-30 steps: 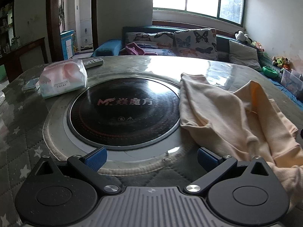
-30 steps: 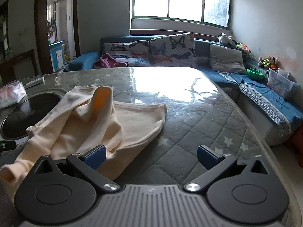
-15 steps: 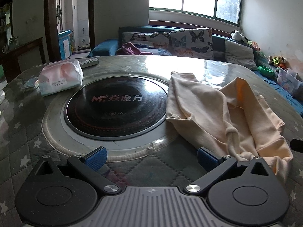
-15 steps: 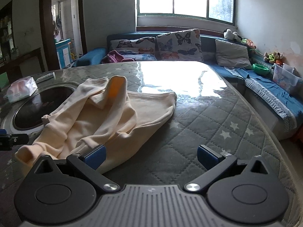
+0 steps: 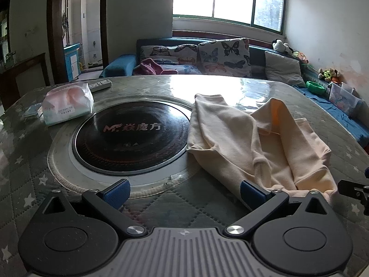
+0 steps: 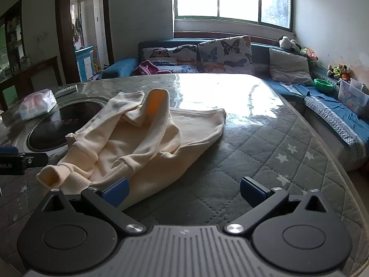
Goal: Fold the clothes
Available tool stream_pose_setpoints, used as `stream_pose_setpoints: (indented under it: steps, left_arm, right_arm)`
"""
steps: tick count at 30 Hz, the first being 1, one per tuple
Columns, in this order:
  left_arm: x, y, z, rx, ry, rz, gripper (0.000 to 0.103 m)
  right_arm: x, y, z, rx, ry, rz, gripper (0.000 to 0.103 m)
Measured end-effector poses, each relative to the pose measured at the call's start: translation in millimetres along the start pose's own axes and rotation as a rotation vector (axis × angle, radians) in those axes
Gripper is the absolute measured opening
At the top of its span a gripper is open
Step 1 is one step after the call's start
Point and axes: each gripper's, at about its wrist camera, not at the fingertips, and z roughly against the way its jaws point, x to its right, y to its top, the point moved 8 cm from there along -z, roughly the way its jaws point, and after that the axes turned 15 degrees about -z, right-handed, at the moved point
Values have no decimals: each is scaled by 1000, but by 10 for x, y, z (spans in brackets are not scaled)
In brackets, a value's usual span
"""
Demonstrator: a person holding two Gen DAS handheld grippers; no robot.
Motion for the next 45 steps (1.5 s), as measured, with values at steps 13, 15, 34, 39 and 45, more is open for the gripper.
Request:
stream_pose_setpoints:
  steps: [13, 15, 34, 39, 45]
  left_arm:
    - [93, 90, 51, 15, -17, -25, 103]
    - [99, 119, 51, 19, -21, -29, 103]
    - [366, 540, -204, 46, -113, -143, 78]
    - [470, 693, -392, 42, -134, -180, 77]
    - [634, 791, -728, 3, -171, -232, 69]
  right_arm:
    - [-94, -2, -13, -6, 14, 2, 103]
    - [-90, 15, -20, -6, 15, 2, 103]
    - [-123, 268, -199, -2, 21, 38, 98]
    - [-146, 403, -313, -5, 33, 58, 95]
    - [-174, 562, -489, -16, 47, 80, 88]
